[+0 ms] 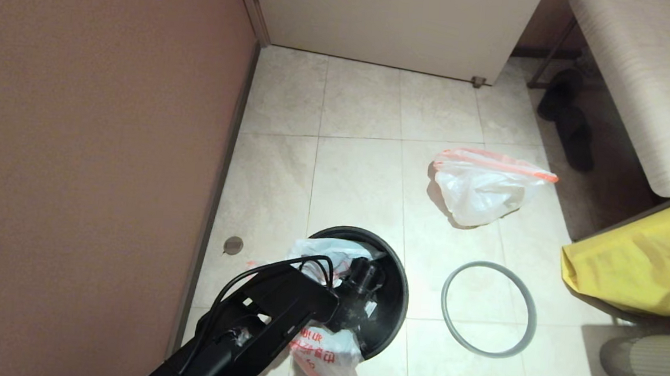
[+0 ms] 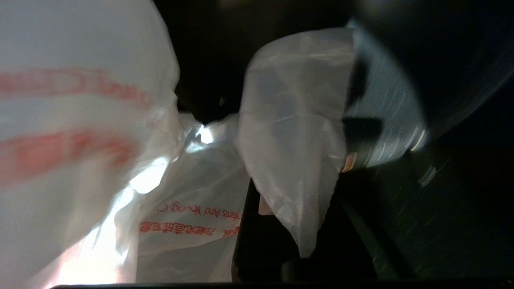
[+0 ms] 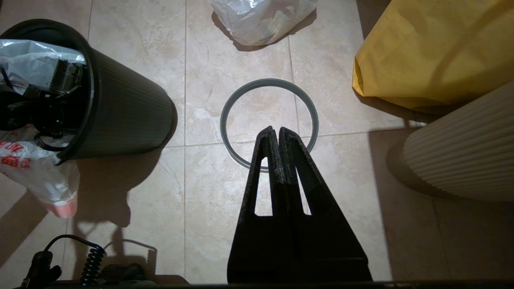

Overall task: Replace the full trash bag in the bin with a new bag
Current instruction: Put the new garbage bag on the trash can

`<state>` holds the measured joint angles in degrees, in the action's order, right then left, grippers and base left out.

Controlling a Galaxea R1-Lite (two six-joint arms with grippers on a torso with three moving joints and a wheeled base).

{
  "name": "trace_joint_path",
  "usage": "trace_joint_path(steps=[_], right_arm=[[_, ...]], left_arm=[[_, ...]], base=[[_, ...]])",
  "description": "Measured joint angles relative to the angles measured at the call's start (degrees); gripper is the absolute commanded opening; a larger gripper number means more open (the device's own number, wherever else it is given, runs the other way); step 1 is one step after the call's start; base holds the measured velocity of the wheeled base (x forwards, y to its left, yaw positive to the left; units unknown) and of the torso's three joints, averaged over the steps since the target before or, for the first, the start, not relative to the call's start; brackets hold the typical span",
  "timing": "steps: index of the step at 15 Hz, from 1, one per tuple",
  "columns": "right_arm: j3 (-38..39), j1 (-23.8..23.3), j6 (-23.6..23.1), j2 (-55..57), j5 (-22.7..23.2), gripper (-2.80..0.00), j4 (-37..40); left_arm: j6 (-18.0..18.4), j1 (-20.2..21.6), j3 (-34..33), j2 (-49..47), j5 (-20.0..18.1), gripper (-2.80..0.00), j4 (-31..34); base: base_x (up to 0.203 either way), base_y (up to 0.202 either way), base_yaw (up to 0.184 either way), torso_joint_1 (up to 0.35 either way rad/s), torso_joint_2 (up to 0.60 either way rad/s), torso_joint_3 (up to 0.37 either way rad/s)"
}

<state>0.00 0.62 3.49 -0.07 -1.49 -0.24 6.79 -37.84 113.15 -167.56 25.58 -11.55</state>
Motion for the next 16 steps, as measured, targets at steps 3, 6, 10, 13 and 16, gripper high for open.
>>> trace_joint_path(steps=[3, 6, 10, 13, 16], right_arm=[[0.0, 0.0, 0.0, 0.0, 0.0, -2.8, 0.0], [0.0, 0.0, 0.0, 0.0, 0.0, -2.8, 0.0], [0.0, 0.0, 0.0, 0.0, 0.0, -2.8, 0.0], [0.0, 0.0, 0.0, 0.0, 0.0, -2.8, 0.0], [0.0, 0.0, 0.0, 0.0, 0.0, -2.8, 0.0]], left_arm=[[-1.9, -2.5, -0.1, 1.6, -0.4, 0.0, -0.3], [-3.9, -3.8, -0.1, 2.9, -0.6, 0.0, -0.4], [-7.4, -4.8, -0.8, 7.3, -0.6, 0.0, 5.1], [-11.6, -6.2, -0.9, 11.6, -0.6, 0.0, 13.2], [-14.1, -7.4, -1.0, 15.5, -0.6, 0.0, 17.7]], base=[[0.0, 0.0, 0.0, 0.0, 0.0, 0.0], [0.0, 0.0, 0.0, 0.0, 0.0, 0.0], [0.0, 0.0, 0.0, 0.0, 0.0, 0.0], [0.0, 0.0, 0.0, 0.0, 0.0, 0.0], [0.0, 0.0, 0.0, 0.0, 0.0, 0.0]])
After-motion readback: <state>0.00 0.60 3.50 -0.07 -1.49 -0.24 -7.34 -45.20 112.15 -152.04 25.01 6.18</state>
